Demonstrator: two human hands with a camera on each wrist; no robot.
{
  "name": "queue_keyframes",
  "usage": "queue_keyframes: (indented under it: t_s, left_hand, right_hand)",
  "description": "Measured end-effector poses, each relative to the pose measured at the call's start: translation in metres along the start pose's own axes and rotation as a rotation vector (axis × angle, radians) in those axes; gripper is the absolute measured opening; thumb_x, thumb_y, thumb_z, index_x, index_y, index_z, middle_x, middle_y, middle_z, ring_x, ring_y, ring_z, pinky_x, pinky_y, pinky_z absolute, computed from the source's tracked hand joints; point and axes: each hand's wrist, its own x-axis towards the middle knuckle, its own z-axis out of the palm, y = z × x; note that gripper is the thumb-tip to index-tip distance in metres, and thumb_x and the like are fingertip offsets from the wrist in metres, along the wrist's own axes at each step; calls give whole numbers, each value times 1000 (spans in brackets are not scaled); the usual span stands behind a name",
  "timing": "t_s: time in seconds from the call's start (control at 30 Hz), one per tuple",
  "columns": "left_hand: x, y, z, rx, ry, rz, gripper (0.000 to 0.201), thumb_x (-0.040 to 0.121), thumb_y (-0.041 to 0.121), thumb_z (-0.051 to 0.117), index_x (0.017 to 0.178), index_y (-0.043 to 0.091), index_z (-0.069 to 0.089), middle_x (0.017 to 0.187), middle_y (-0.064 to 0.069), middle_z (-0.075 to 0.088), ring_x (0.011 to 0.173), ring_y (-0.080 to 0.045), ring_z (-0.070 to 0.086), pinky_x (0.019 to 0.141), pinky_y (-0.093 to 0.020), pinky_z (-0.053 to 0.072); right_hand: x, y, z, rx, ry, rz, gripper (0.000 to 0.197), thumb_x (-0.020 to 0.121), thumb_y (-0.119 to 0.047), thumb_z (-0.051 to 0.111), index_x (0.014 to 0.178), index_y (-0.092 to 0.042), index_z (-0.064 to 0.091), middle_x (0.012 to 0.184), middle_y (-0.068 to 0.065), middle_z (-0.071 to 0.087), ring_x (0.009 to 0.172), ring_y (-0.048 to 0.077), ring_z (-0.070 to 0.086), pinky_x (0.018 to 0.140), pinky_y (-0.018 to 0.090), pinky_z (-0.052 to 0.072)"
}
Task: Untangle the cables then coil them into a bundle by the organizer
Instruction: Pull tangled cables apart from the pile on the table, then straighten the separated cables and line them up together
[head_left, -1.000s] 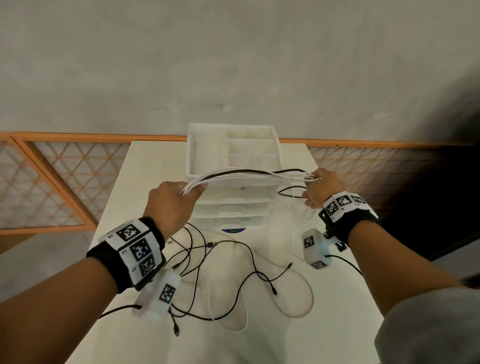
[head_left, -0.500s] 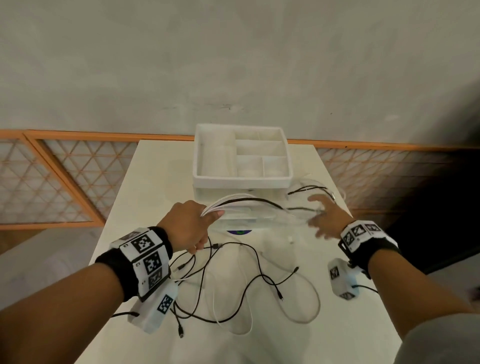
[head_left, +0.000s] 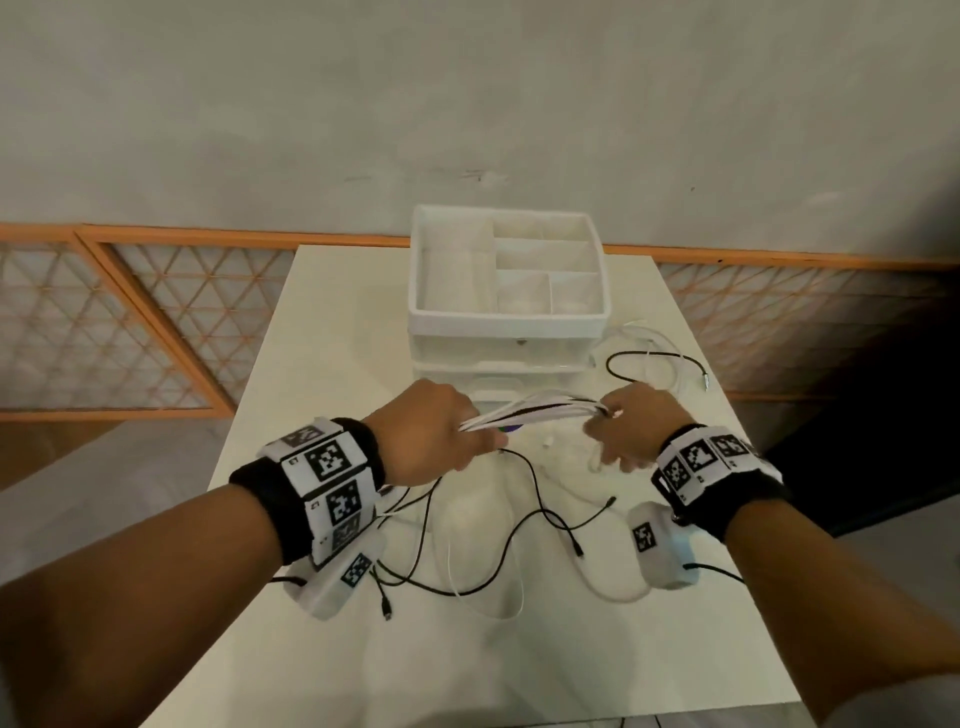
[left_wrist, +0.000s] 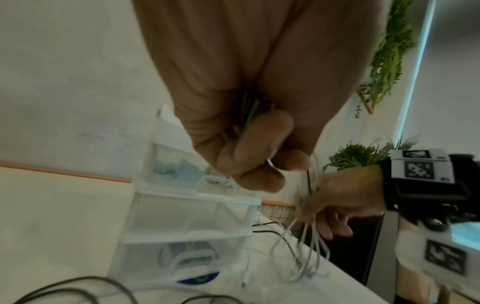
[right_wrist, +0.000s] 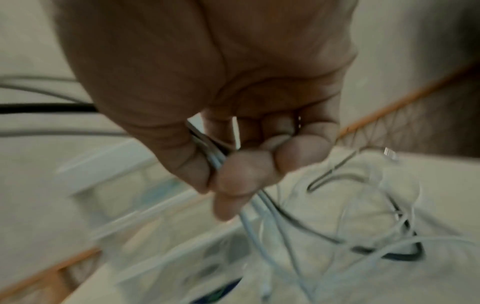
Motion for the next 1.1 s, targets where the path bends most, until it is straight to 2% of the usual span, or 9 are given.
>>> queue_keyframes:
  t_s: [0.13,0.23,0.33,0.47,0.53,0.77,0.9,1.0,1.1]
  left_hand:
    - [-5,-21,13,11,-121,-199,66,89,66,50,80,1,62,74,-13,69,50,-17,55,62,-32,52]
    - [-10,-31,27,56,-145,-323,65,94,63,43,79,2,61,75,-15,70,55,-19,60,73,-36,57]
    - [-15,-39,33,-156,-41,-439,47,99,45,48,68,11,55,53,-1,60,35,-5,53,52,-22,52]
    - [-18,-45,30,-443,53,-484,32,100,25,48,72,11,55,43,1,57,41,-12,59,54,-26,51]
    - [-18,-41,26,-537,93,-466,35,100,21,47,70,8,59,47,-3,59,42,-13,57,52,-26,49]
    - [-23,-34,17,-611,105,-422,33,101,25,50,95,-1,69,83,-6,66,46,-17,49,42,-23,43]
    - [-30,-44,14,-589,124,-454,29,99,25,51,100,2,69,94,-9,75,44,-18,48,44,-25,47]
    - [-33,-52,19,-556,127,-460,31,98,30,52,105,4,66,104,-20,72,44,-19,51,45,-25,48]
    - [-35,-49,23,-650,99,-396,30,102,29,47,106,6,65,87,-13,72,36,-11,46,38,-22,44]
  right_hand:
    - [8,9,13,55,668,-251,12,83,-15,68,95,-15,68,87,7,71,72,26,61,69,29,46]
    - [15,21,56,129,405,-221,44,87,-17,70,128,-24,58,118,7,70,92,27,68,87,37,54]
    - [10,27,88,151,125,-97,81,86,-21,71,153,-35,27,133,-1,62,120,28,60,104,37,47]
    - [-17,-5,121,135,242,-328,33,86,-26,63,117,-33,52,91,-14,66,75,9,62,76,32,53]
    - [-28,-26,135,40,173,-502,15,88,-26,60,102,-30,61,90,-13,65,68,2,54,71,29,49]
    - [-23,-75,179,-530,-178,-428,54,89,-23,57,139,-39,44,139,9,33,119,29,50,92,40,47]
    - [-24,-75,178,-617,-77,-397,25,92,-17,53,116,-22,60,128,10,44,101,28,59,75,35,45]
    - [-35,-82,150,-464,94,-479,18,98,-28,48,110,-28,62,116,4,55,96,28,63,72,34,42]
    - [-49,-87,105,-262,279,-548,20,99,-41,47,108,-31,63,104,-3,67,97,25,65,75,35,47]
